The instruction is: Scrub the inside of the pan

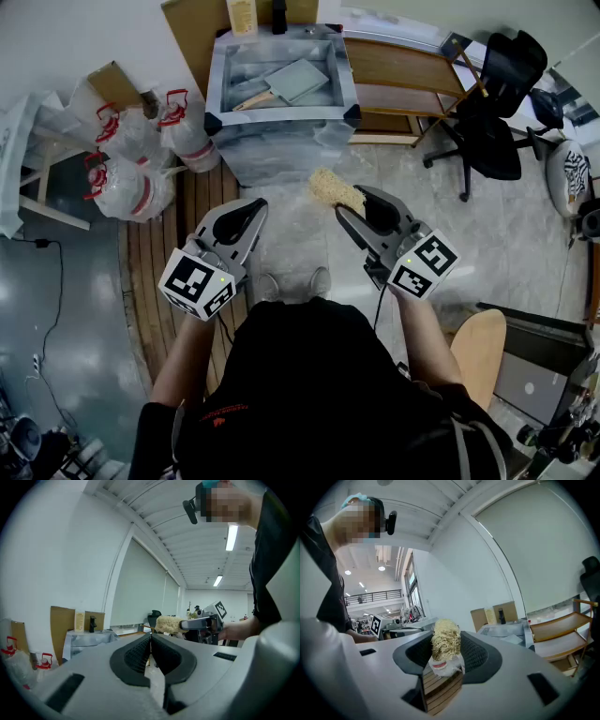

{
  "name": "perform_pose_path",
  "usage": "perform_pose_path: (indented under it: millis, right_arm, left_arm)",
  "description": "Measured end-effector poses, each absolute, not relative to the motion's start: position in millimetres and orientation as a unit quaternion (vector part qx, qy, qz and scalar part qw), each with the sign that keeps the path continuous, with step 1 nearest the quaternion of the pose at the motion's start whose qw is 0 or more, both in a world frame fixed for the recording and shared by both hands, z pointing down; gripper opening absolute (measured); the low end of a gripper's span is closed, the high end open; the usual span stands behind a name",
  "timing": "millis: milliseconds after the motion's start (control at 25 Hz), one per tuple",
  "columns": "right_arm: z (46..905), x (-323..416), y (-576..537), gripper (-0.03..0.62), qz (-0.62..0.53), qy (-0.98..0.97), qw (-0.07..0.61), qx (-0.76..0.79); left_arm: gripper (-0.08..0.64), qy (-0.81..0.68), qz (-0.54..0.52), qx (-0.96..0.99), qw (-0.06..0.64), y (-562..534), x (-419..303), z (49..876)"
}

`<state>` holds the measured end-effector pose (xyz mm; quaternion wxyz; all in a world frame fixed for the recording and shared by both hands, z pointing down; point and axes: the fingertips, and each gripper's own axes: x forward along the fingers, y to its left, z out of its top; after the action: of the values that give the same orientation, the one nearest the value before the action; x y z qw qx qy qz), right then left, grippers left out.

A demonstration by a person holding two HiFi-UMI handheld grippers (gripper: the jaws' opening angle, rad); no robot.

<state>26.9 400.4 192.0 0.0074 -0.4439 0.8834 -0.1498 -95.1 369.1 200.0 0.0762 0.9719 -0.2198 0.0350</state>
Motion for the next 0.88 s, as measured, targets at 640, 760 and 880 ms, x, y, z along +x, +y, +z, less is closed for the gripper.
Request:
perform_pose_path:
  millis: [640,760,880]
  right_arm:
    - [190,71,394,0.181,-0.154,0.888,0.036,-0.432]
    - [193,85,397,0.181,-0.157,0.890,0.035,-0.427]
    - [197,99,401,0.181,-0.159,0.893,0.032,-0.420]
  left_arm:
    - [0.021,-0.231,0.043,0.969,0.075,367,-53,204]
    - [0.021,-0.235,0.042,0.968,0.073,370,-40,202]
    - [0.021,-0.247,0.042,0.965,0.074,373,-29,204]
